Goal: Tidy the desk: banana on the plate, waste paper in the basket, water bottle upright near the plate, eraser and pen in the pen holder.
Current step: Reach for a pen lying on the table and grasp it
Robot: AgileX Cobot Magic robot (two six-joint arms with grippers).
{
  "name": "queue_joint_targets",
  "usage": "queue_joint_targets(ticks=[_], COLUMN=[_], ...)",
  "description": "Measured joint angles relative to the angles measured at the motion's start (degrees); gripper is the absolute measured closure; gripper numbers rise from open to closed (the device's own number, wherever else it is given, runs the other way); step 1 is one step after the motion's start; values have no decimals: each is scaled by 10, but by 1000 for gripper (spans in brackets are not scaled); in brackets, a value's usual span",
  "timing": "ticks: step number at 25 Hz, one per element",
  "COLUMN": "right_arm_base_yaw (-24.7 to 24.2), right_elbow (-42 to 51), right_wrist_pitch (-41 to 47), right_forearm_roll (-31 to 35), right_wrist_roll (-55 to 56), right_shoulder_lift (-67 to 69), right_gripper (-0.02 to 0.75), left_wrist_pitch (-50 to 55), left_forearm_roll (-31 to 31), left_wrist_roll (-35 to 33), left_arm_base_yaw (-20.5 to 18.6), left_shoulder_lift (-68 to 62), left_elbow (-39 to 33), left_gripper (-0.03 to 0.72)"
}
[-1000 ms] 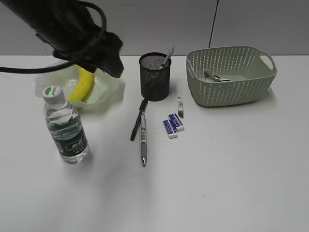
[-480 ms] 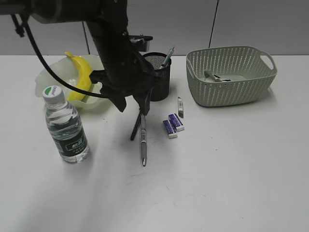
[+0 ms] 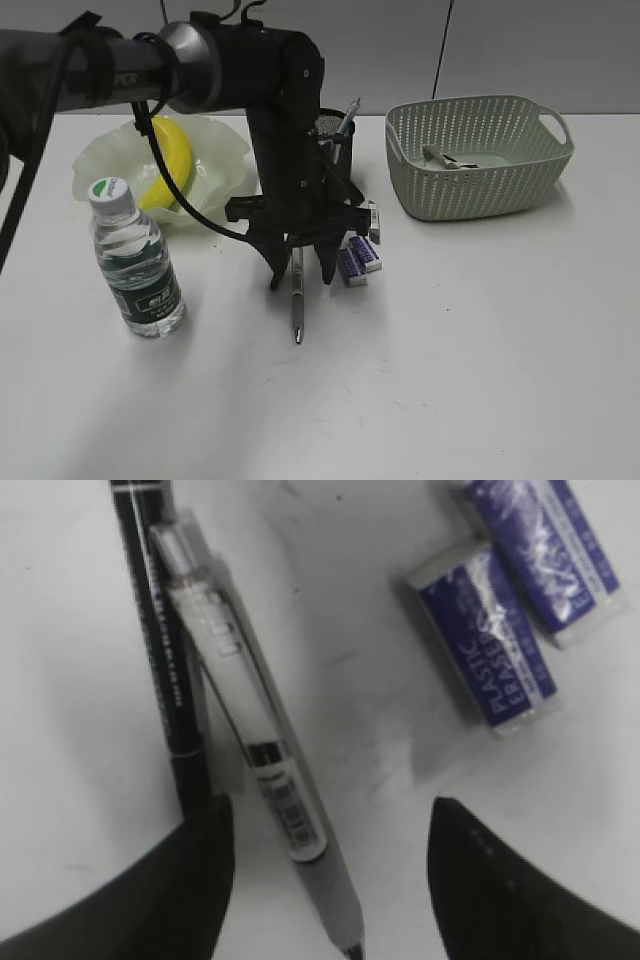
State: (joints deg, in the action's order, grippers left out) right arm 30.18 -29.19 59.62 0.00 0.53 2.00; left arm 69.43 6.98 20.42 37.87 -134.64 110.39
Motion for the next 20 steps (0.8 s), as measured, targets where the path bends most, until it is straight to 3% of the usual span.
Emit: queue_joint_targets(ticks=[9,15,20], right_arm_base_yaw=[0,0,0], right_elbow=[0,0,0], right_wrist_pitch=[0,0,0], right_forearm_roll=[0,0,0], right_wrist_roll=[0,0,0], right_shoulder_lift=[0,0,0], right_gripper=[312,312,312], left_wrist_pitch=[0,6,6], left_forearm_roll=[11,-2,4], left_wrist_roll=[5,6,6], left_arm_base_yaw=[0,-3,-3], left_shoulder_lift=[-31,-33,-30], left_elbow=[3,3,3], left_gripper=[316,592,598])
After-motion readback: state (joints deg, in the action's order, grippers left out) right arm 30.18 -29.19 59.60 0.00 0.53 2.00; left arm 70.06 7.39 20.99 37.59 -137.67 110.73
